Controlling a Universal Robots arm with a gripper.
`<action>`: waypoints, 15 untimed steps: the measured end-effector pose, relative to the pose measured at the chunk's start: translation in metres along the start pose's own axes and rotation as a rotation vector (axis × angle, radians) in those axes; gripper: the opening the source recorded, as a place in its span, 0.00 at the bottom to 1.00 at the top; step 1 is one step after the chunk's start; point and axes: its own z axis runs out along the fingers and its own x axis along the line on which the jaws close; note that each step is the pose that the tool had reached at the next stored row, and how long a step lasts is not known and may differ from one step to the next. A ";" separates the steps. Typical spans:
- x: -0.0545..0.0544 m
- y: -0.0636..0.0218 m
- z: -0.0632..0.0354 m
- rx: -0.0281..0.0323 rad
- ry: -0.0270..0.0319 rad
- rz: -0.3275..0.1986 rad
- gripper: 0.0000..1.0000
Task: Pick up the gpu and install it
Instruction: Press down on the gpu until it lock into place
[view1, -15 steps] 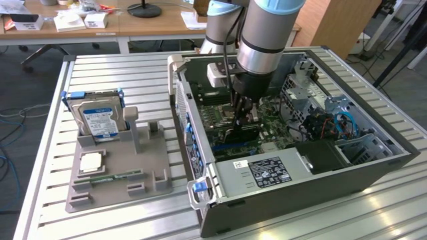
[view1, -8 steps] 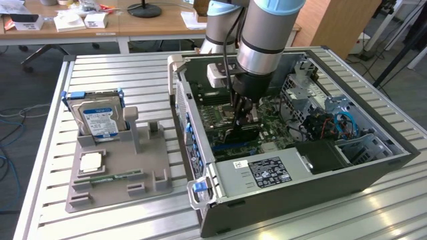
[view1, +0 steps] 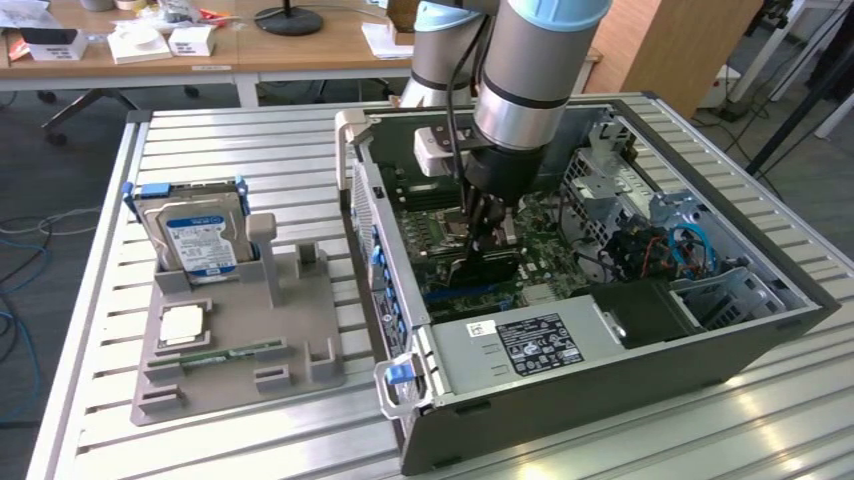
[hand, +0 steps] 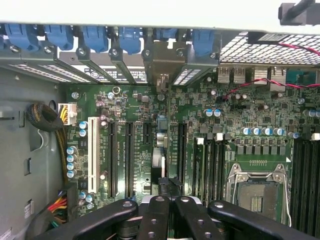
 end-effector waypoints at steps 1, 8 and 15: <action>0.000 0.0000 0.0008 0.0000 0.0000 0.000 0.10; 0.000 0.0000 0.0035 -0.0002 0.0004 0.000 0.10; 0.000 0.0006 0.0045 0.0000 -0.0002 0.000 0.10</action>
